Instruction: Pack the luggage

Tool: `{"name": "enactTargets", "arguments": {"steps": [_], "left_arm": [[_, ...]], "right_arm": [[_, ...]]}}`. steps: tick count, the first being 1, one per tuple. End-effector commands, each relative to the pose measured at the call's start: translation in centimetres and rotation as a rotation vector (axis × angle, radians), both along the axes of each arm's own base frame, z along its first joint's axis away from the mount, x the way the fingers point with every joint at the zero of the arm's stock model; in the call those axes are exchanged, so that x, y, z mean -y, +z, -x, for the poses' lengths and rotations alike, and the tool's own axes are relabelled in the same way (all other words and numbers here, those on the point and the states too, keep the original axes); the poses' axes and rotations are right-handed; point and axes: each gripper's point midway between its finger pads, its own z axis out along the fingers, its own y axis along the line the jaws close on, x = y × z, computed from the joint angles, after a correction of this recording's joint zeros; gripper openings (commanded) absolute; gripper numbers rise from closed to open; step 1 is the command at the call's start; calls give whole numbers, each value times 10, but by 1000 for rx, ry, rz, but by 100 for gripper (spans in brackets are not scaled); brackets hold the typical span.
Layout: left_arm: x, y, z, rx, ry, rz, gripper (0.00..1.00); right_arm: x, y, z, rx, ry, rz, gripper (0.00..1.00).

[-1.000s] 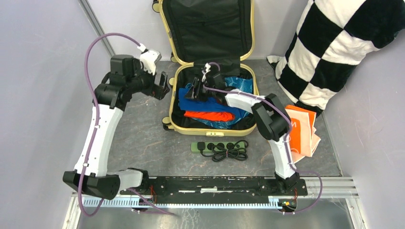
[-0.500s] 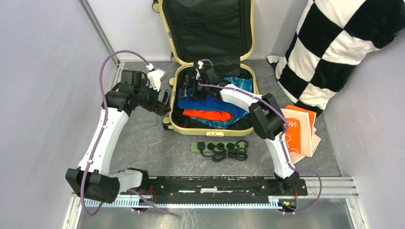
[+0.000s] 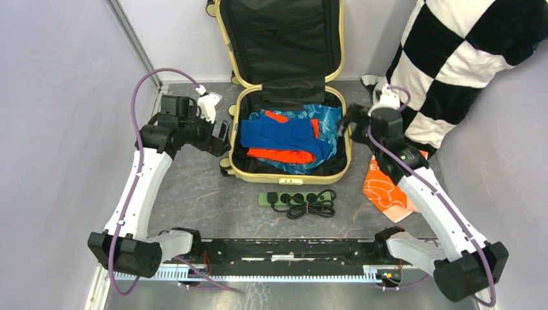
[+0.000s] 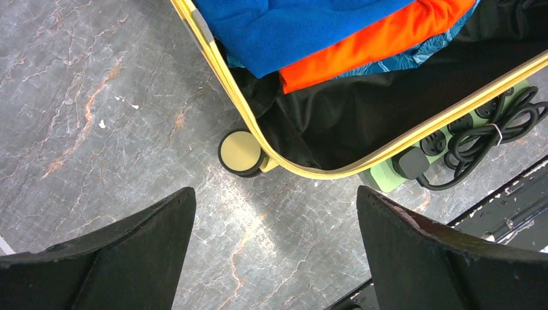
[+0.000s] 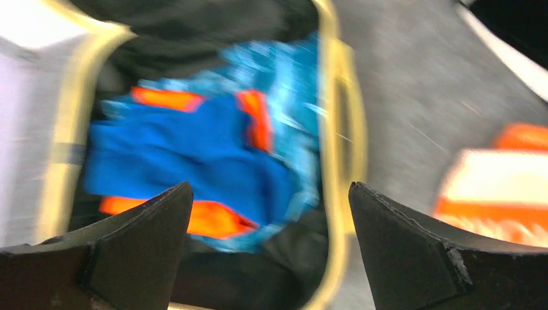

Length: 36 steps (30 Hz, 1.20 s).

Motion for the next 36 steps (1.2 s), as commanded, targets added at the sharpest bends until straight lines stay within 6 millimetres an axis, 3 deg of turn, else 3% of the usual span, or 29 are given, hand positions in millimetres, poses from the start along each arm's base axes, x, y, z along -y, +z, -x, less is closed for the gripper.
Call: {"name": "enactTargets", "arguments": {"steps": [1, 4, 10, 21, 29, 32, 36], "left_arm": [[7, 21, -4, 74, -37, 38, 100], [10, 19, -4, 62, -46, 52, 100], [11, 18, -1, 61, -54, 60, 100], [10, 17, 10, 65, -74, 54, 100], [8, 12, 8, 67, -69, 38, 100], [8, 13, 6, 70, -68, 40, 100], [8, 13, 7, 71, -67, 42, 100]], "right_arm": [[93, -121, 48, -319, -227, 280, 98], [125, -154, 64, -389, -308, 323, 98], [154, -202, 73, -495, -408, 385, 93], [170, -238, 38, -625, -436, 444, 82], [170, -277, 69, -720, -420, 427, 73], [165, -284, 78, -729, -402, 400, 62], [160, -278, 81, -708, -391, 356, 27]]}}
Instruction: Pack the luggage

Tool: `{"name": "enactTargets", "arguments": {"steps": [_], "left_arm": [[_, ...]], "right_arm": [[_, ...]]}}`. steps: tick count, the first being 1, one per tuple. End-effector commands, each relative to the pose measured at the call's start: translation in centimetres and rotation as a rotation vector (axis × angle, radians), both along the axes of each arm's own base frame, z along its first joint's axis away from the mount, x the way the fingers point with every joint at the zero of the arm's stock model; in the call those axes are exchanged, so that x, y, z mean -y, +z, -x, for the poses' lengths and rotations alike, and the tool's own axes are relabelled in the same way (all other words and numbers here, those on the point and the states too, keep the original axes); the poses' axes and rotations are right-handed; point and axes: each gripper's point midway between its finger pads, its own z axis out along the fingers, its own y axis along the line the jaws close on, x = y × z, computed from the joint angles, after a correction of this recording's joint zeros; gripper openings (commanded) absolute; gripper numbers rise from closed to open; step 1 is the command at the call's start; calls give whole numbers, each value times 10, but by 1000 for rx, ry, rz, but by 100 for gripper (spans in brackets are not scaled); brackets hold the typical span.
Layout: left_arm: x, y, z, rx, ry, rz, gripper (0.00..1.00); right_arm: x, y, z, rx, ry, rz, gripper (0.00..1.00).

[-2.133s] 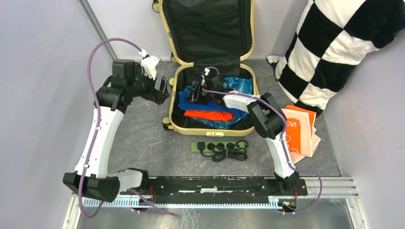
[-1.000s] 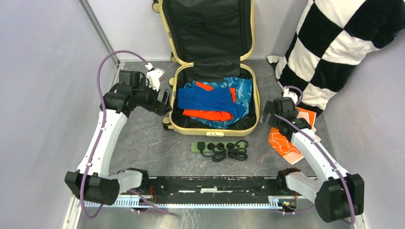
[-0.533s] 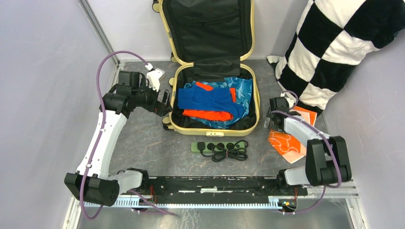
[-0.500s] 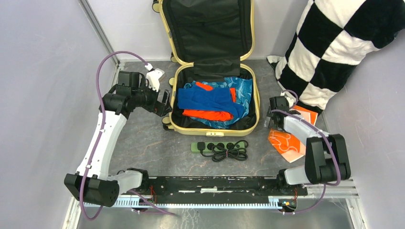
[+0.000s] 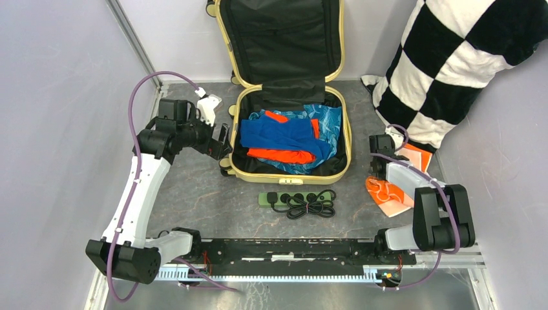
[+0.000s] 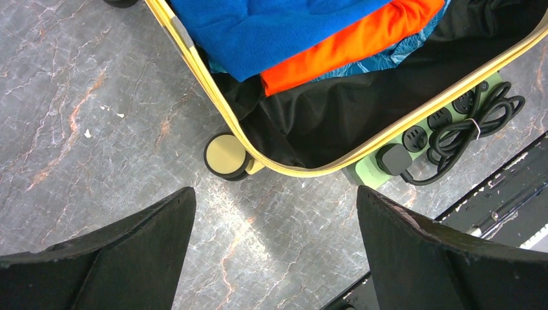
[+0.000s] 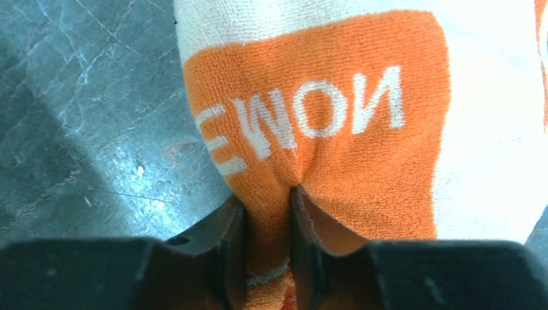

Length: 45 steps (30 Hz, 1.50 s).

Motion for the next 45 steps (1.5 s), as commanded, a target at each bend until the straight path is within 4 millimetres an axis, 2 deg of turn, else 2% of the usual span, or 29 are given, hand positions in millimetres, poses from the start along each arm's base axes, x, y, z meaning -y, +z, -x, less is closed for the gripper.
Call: {"name": "enactTargets", "arguments": {"steps": [1, 4, 7, 12, 17, 19, 22, 26, 30, 33, 36, 41, 43, 45], "left_arm": [[1, 8, -3, 53, -29, 2, 100], [0, 5, -2, 49, -28, -4, 100], [-2, 6, -4, 60, -21, -18, 100], [-7, 17, -8, 76, 2, -35, 100], [-7, 25, -7, 84, 12, -26, 100], [-7, 27, -7, 85, 17, -25, 100], [-9, 28, -7, 86, 25, -32, 100], [-12, 26, -8, 85, 37, -48, 100], [-13, 23, -8, 76, 40, -50, 100], [-14, 22, -8, 79, 45, -55, 100], [-17, 21, -9, 87, 49, -74, 100], [-24, 16, -9, 91, 53, -109, 100], [-24, 14, -9, 90, 51, -116, 100], [-25, 11, -11, 90, 52, -120, 100]], "right_arm": [[-18, -11, 17, -24, 17, -121, 22], [-27, 8, 6, 64, 25, -197, 19], [-35, 39, -11, 201, 42, -273, 18], [-44, 95, -34, 378, 114, -322, 1], [-51, 166, -55, 577, 180, -337, 0], [-63, 190, -66, 635, 225, -389, 0], [-97, 218, -82, 664, 324, -437, 0], [-160, 244, -97, 656, 454, -393, 0], [-215, 248, -113, 630, 529, -401, 0], [-255, 225, -127, 536, 579, -386, 0], [-284, 186, -138, 417, 592, -358, 0], [-337, 135, -139, 301, 627, -357, 0], [-364, 130, -138, 280, 665, -357, 0], [-395, 134, -136, 280, 711, -354, 0]]}}
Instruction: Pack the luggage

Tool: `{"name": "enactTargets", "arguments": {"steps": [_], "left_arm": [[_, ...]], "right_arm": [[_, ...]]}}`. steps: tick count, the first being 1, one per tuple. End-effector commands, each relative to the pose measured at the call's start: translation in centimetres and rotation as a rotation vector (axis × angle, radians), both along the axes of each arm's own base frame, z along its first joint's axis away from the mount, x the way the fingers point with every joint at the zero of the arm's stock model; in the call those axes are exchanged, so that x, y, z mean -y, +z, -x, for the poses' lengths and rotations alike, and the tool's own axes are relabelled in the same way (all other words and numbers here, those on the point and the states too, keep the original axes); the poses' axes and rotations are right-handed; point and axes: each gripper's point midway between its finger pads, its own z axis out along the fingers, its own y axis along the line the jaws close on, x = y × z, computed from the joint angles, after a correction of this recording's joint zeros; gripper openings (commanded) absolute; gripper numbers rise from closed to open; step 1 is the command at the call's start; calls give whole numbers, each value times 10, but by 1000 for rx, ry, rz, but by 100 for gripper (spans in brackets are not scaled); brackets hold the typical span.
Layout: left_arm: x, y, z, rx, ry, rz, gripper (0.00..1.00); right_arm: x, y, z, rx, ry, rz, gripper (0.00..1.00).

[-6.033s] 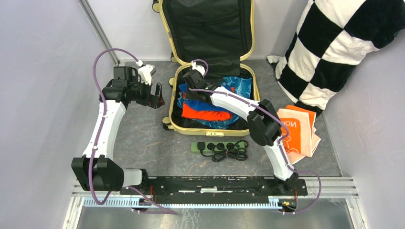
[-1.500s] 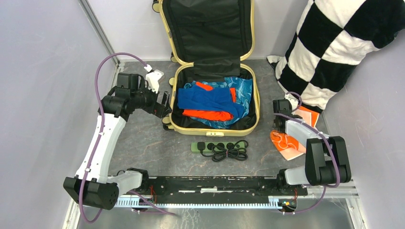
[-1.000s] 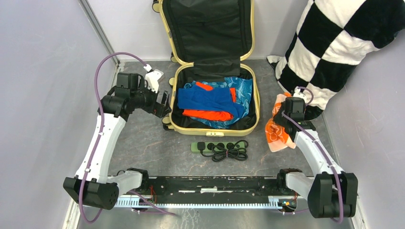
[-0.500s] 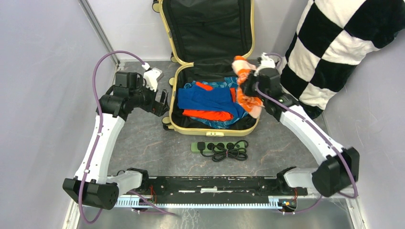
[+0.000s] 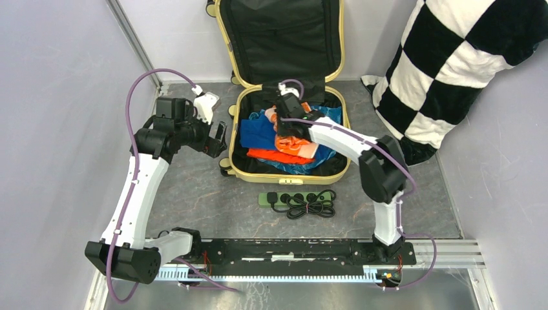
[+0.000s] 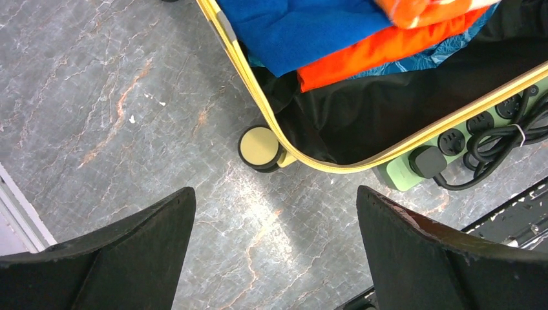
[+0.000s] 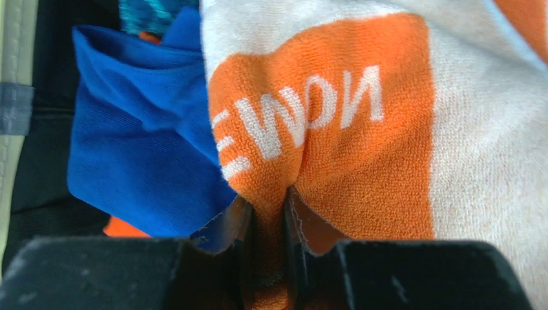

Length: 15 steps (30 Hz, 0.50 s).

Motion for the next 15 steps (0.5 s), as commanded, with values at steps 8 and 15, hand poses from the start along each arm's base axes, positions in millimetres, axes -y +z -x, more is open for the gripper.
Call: {"name": "enactTargets", "arguments": {"steps": [8, 15], "left_arm": [[-7, -1, -5, 46, -14, -41, 100], [-6, -5, -4, 38, -24, -43, 100]], "right_arm": [[-90, 7, 7, -20, 59, -12, 51], [-83, 40, 10, -27, 119, -106, 85]]}}
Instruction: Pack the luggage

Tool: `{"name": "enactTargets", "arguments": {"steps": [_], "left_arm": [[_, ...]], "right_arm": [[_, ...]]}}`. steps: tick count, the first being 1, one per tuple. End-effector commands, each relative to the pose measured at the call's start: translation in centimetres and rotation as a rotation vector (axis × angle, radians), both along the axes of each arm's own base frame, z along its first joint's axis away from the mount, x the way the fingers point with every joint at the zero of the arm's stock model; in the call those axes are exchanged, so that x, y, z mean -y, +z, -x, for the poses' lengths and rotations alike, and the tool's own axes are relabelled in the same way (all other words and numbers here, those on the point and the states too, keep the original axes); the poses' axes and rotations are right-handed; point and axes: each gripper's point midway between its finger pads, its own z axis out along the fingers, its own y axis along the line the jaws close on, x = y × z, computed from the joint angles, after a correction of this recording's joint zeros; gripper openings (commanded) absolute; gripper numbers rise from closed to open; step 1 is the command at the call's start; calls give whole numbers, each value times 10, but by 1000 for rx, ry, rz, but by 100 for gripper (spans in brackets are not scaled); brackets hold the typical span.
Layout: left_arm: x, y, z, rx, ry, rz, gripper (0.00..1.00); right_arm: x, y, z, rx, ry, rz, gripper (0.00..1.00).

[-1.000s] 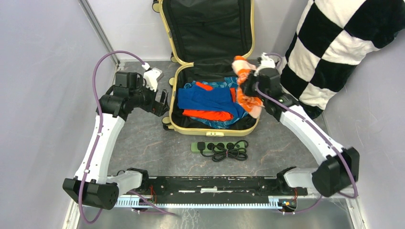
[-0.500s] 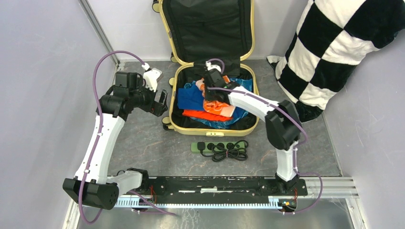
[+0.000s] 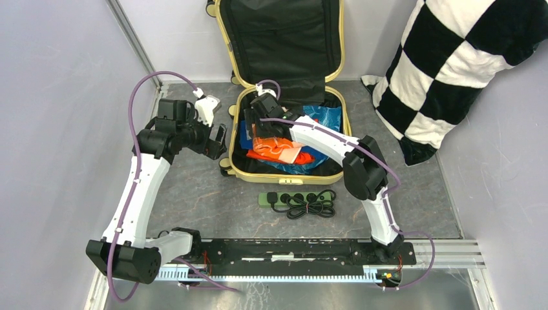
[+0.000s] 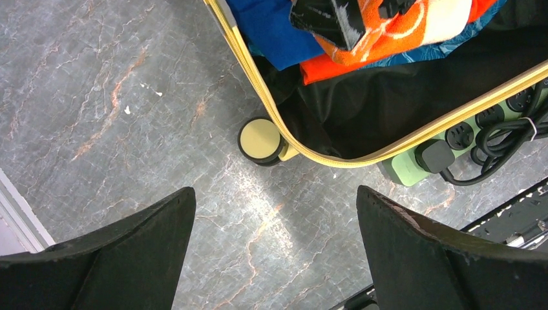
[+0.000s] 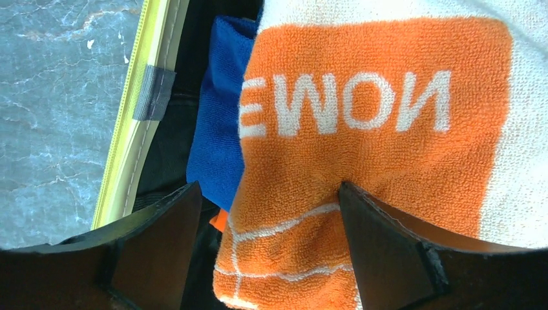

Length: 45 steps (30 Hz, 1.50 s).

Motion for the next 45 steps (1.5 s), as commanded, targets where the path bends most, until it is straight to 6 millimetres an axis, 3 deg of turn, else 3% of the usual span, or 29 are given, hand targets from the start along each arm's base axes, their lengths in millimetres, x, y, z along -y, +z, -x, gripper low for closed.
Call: {"name": "enactTargets", "arguments": {"steps": [1, 5, 8, 10, 13, 15, 20, 23, 26, 30, 33, 36, 40, 45], "left_arm": [[-1, 6, -4, 55, -30, -18, 100], [0, 8, -4, 56, -32, -10, 100], [1, 8, -4, 54, -36, -5, 100], [2, 8, -4, 50, -38, 1, 100], [4, 8, -5, 46, -38, 11, 100], [4, 10, -5, 48, -37, 15, 100], [3, 12, -5, 55, -34, 10, 100], [3, 11, -5, 51, -35, 7, 100], [3, 8, -4, 46, -40, 7, 100], [5, 4, -5, 40, -42, 13, 100], [5, 5, -6, 41, -43, 15, 100], [5, 5, -5, 44, -43, 11, 100], [4, 5, -5, 44, -41, 11, 100], [4, 1, -6, 33, -41, 7, 100]], "right_arm": [[10, 53, -5, 23, 30, -113, 85], [19, 101, -3, 74, 94, -195, 80], [27, 114, 5, 89, 121, -221, 64], [26, 101, 14, 52, 151, -271, 53], [28, 56, 26, -42, 161, -281, 33], [27, 21, 36, -122, 171, -292, 27], [29, -54, 51, -259, 154, -255, 26], [35, -75, 57, -297, 141, -226, 25], [38, -61, 59, -258, 147, -224, 27], [38, -6, 51, -146, 151, -278, 32], [24, 34, 40, -87, 181, -340, 35], [8, 50, 27, -73, 205, -372, 40], [-6, 21, 14, -120, 214, -356, 43], [-14, -49, 17, -234, 211, -340, 42]]}}
